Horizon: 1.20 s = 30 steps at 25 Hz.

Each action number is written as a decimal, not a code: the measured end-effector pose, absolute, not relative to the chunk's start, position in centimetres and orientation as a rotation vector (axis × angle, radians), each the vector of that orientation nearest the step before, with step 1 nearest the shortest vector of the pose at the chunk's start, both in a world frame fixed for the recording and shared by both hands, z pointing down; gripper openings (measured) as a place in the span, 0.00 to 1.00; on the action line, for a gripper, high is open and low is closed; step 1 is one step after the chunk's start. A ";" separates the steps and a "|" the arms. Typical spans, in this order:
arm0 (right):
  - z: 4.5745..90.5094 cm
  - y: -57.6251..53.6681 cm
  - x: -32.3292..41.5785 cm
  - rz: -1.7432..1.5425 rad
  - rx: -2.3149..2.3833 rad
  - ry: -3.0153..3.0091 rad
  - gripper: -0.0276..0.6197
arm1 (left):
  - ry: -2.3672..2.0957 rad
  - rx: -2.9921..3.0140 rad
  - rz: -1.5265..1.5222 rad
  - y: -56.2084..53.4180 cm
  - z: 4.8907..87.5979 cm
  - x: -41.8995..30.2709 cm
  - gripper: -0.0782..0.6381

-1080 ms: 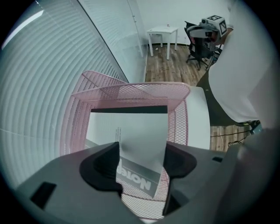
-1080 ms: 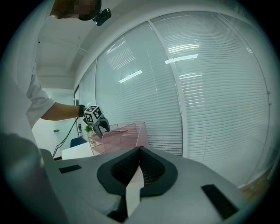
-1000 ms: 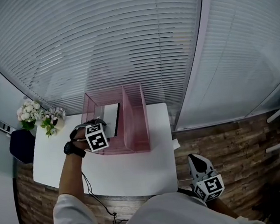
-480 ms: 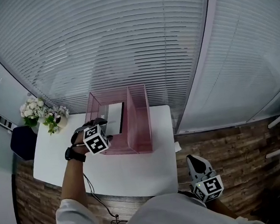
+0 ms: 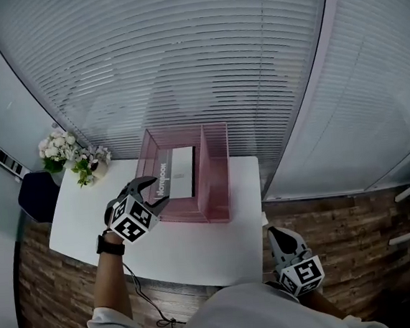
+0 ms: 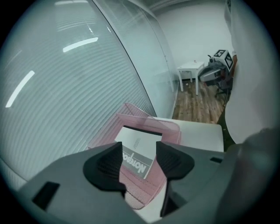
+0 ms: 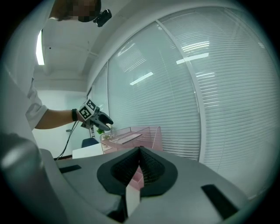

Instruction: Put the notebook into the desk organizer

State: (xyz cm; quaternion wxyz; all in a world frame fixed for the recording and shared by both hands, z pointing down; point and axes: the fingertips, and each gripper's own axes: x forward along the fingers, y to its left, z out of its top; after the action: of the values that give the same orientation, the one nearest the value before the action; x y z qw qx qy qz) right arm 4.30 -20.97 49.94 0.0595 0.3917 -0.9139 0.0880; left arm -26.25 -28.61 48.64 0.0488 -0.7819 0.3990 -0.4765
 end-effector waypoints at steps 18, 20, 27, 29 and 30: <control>47.2 -19.8 -0.7 0.168 1.018 -2.862 0.06 | 1.956 -2.324 -0.453 -15.1 40.5 -29.5 0.12; 46.9 -19.5 -1.1 0.157 1.006 -2.867 0.06 | 2.012 -2.316 -0.366 -13.9 40.4 -29.8 0.12; 46.0 -18.5 -2.0 0.101 0.969 -2.881 0.06 | 2.149 -2.285 -0.148 -10.2 40.3 -31.2 0.12; 45.8 -18.2 -2.2 0.080 0.964 -2.883 0.06 | 2.170 -2.272 -0.119 -9.4 40.4 -31.4 0.12; 45.7 -18.1 -2.2 0.072 0.963 -2.886 0.06 | 2.179 -2.264 -0.104 -9.1 40.4 -31.4 0.12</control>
State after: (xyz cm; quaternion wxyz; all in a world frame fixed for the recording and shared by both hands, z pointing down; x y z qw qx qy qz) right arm -2.24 -18.07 45.67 0.0493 0.3162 -0.9471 0.0238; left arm -31.44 -9.06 40.38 -0.0011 -0.7201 0.6931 -0.0330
